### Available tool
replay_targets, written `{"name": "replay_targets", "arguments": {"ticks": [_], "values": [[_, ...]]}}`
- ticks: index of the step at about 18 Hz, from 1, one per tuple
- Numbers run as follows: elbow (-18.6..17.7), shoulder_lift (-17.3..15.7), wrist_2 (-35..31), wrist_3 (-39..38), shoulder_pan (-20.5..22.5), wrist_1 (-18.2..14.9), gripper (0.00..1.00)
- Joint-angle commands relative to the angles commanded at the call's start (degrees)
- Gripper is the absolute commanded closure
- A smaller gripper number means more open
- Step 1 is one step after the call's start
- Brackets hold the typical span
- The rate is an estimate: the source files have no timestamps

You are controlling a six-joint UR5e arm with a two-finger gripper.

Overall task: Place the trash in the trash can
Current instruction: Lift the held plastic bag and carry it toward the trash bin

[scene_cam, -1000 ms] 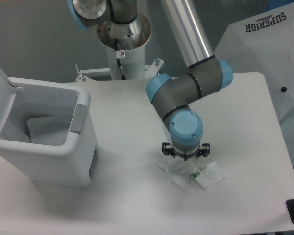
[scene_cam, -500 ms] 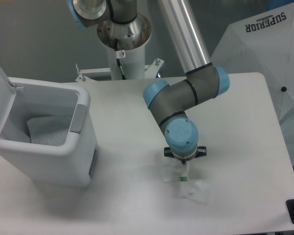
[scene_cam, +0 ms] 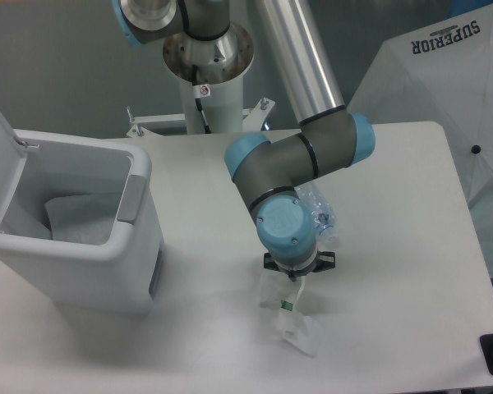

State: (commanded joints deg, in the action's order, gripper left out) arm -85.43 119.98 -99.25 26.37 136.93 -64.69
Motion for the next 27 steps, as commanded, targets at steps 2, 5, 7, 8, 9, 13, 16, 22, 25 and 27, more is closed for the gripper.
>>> {"name": "replay_targets", "arguments": {"ticks": [2,5,7,8,9,13,16,22,25,27], "values": [[-0.2,-1.9,4.0,0.0,0.0,-0.1,1.00],[0.0,-4.3,9.3,0.0,0.5,-0.1,1.00],[0.0,-5.7,12.9,0.0,0.8,-0.1,1.00],[0.0,-6.4,14.7,0.0,0.8,-0.1,1.00],[0.0,-7.0,16.3,0.0,0.9,-0.1,1.00],[0.0,-9.4,20.9,-0.2,1.2,0.1,1.00],[0.1,-12.1,25.6,-1.1,1.3,0.2,1.00],[1.8,-16.8,33.1,-2.2,2.5,0.3,1.00],[2.3,-19.0,36.8,-2.1,2.4,0.4,1.00],[2.7,-19.8,38.9,-2.1,2.2,0.5,1.00]]}}
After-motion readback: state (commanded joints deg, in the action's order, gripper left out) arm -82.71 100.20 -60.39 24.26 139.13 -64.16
